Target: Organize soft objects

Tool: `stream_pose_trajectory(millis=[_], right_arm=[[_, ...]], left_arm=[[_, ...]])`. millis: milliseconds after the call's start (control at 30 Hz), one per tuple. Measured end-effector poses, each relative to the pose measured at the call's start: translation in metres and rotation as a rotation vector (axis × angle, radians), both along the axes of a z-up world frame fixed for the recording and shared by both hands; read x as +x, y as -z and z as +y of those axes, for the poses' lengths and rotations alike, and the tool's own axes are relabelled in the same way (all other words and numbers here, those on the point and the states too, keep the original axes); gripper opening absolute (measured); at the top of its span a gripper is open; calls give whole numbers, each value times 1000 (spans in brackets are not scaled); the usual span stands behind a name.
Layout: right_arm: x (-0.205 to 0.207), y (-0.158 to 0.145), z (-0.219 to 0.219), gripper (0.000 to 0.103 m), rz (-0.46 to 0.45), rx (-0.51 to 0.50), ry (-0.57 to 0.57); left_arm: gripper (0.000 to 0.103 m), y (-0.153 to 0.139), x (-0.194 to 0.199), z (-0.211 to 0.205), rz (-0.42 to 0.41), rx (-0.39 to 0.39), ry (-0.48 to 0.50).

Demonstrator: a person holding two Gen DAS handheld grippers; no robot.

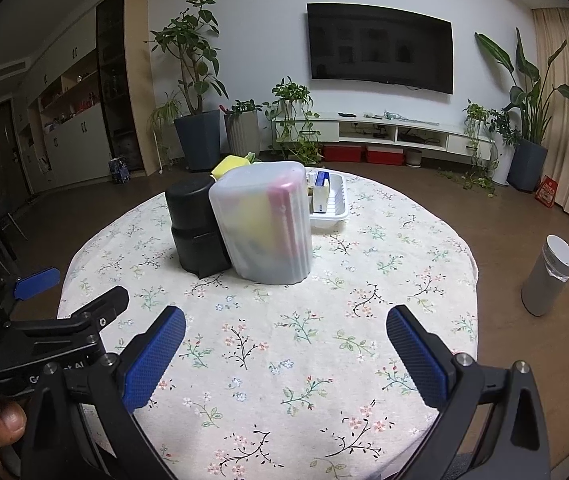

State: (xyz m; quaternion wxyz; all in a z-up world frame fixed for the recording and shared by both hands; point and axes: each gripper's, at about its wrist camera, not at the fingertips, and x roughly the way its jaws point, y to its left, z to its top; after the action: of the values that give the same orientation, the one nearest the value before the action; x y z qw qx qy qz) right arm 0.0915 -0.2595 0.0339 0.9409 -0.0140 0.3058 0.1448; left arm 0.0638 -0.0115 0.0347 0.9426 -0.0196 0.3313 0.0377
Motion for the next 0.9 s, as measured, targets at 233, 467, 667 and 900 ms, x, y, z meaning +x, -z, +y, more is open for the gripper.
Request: stream_pose_trajectory(millis=[233,467,667,900], right_arm=[[3,1,1,103,8,-11,7],[3,0,2,103,2,-26,12],[5,1,4,103,2,-36,14],[8,4,7,103,7,-48,15]], left_arm=[[103,2,7,0,12,-4,-8],[103,10,13,4,33,-37,1],[103,12,15,6,29,-31,-7],[103,13,15,11,20,-51,-21]])
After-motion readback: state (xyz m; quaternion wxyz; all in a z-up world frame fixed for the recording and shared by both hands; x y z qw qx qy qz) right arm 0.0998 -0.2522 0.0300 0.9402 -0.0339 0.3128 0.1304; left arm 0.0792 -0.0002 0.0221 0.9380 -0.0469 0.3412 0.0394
